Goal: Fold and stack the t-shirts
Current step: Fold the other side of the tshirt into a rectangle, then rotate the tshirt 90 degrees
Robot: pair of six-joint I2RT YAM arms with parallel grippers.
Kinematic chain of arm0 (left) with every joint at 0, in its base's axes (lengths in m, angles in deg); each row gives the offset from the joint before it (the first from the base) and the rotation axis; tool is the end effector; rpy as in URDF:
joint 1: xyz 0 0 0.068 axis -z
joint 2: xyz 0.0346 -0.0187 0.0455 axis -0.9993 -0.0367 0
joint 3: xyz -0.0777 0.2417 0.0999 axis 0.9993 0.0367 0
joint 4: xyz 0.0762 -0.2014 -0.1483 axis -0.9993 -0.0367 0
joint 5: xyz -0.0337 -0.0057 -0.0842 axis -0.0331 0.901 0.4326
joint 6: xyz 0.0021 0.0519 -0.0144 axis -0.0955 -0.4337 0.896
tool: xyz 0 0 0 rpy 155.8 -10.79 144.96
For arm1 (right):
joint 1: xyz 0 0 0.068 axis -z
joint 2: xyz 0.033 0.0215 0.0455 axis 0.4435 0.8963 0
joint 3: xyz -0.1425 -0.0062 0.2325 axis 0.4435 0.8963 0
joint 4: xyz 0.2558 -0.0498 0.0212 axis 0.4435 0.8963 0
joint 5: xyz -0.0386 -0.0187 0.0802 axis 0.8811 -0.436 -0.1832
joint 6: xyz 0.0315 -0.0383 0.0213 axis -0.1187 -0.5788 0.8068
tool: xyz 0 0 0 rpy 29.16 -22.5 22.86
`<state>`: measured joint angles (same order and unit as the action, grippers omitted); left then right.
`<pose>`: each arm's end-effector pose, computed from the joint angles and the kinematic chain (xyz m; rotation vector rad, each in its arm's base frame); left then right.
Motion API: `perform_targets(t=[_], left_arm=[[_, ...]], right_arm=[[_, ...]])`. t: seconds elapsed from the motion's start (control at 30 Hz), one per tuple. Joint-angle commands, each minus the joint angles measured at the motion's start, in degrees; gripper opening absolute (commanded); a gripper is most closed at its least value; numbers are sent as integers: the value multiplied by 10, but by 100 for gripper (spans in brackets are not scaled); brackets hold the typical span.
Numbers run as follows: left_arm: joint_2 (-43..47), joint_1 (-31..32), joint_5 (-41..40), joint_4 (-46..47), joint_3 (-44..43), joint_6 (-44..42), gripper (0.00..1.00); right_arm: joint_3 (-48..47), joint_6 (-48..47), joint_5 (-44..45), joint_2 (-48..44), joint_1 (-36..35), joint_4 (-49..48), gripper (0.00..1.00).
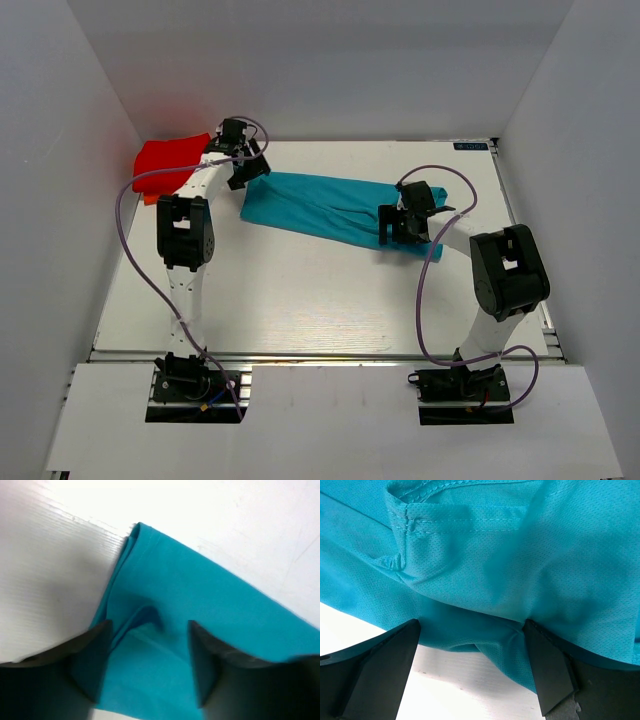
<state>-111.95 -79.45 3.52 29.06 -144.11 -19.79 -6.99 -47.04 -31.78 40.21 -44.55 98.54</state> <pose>0.5140 -0.0745 0.1968 -0.5414 2.4748 -0.2228 0.3459 0.1120 0.1650 -0.1256 2.4853 0.1526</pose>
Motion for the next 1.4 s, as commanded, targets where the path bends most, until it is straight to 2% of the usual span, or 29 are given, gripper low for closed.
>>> perform_targets(t=[0.0, 0.2, 0.33, 0.5, 0.63, 0.83, 0.9, 1.0, 1.03, 1.1, 1.13, 1.17, 1.2, 1.23, 1.27, 1.3, 1.33, 1.37], left_arm=[[-1, -4, 15, 9, -23, 3, 99], [28, -4, 25, 22, -12, 3, 99], [62, -4, 66, 46, 24, -27, 99], [80, 27, 110, 71, 63, -82, 99], [68, 51, 105, 55, 87, -108, 99], [63, 68, 92, 44, 184, -102, 99], [76, 68, 92, 27, 215, -97, 99], [131, 73, 76, 4, 323, -73, 99], [149, 81, 83, -1, 401, -61, 99], [213, 103, 144, -6, 488, -37, 99], [238, 118, 175, 0, 579, -29, 99], [263, 137, 246, 9, 625, -22, 99], [290, 183, 285, 22, 668, -13, 99], [332, 209, 319, 30, 729, -13, 99], [351, 235, 370, 30, 745, -13, 99], [367, 261, 391, 21, 753, -21, 99], [390, 308, 439, 14, 748, -48, 99], [400, 327, 466, 14, 741, -62, 99]], right_arm=[[-11, -4, 11, 5, 4, 29, 90], [-25, -1, 5, -17, 4, 30, 90], [-28, 11, 0, -46, 4, 31, 90], [-17, 43, 12, -90, 4, 23, 90], [7, 70, 31, -112, 5, 30, 90], [-1, 109, 62, -86, 11, 63, 90], [-17, 114, 53, -47, 20, 92, 90], [-70, 119, 30, 17, 30, 112, 90], [-90, 117, 26, 42, 32, 110, 90], [-151, 111, 1, 102, 38, 107, 90], [-172, 103, -18, 122, 41, 110, 90], [-216, 97, -25, 140, 40, 113, 90], [-272, 79, -88, 202, 39, 117, 90], [-298, 73, -104, 225, 37, 115, 90], [-398, 70, -123, 245, 35, 118, 90], [-430, 66, -171, 307, 28, 126, 90], [-458, 65, -181, 325, 26, 124, 90], [-507, 64, -192, 349, 23, 121, 90]])
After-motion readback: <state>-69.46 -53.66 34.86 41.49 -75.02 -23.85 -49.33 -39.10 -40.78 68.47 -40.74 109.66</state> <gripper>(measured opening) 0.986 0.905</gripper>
